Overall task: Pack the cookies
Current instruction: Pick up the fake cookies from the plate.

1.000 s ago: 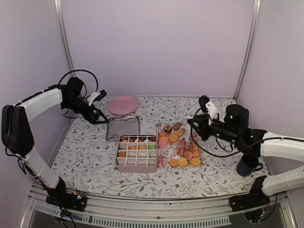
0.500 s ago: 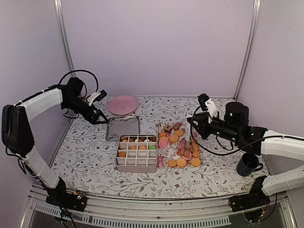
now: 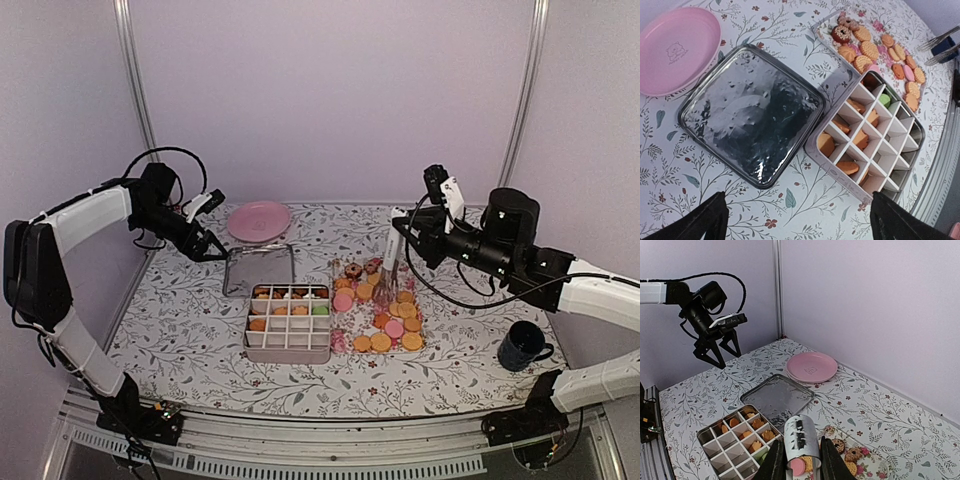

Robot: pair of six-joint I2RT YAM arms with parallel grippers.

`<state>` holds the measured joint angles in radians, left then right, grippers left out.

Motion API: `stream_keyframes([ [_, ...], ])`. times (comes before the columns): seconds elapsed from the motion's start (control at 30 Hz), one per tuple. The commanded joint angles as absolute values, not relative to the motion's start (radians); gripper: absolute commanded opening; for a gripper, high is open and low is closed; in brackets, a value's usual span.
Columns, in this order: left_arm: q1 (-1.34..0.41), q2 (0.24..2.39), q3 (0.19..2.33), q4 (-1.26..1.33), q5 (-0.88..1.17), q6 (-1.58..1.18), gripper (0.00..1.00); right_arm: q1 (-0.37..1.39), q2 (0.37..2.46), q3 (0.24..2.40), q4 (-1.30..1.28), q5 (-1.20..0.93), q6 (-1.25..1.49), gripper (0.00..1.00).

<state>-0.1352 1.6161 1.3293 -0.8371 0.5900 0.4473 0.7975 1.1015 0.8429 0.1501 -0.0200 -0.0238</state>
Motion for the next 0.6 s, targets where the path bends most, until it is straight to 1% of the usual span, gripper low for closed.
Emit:
stream_keyframes([
  [0.0, -0.139, 1.629, 1.355, -0.851, 0.606, 0.443, 0.99, 0.800, 1.101, 0.804, 0.210, -0.008, -0.015, 0.03],
  [0.17, -0.187, 1.646, 1.353, -0.863, 0.680, 0.466, 0.99, 0.799, 1.162, 0.797, 0.280, -0.003, 0.051, 0.08],
  [0.27, -0.251, 1.654, 1.370, -0.868, 0.648, 0.473, 0.99, 0.800, 1.194, 0.799, 0.280, 0.019, 0.056, 0.08],
  [0.57, -0.284, 1.670, 1.337, -0.850, 0.651, 0.462, 0.99, 0.799, 1.158, 0.709, 0.303, 0.089, 0.055, 0.13],
])
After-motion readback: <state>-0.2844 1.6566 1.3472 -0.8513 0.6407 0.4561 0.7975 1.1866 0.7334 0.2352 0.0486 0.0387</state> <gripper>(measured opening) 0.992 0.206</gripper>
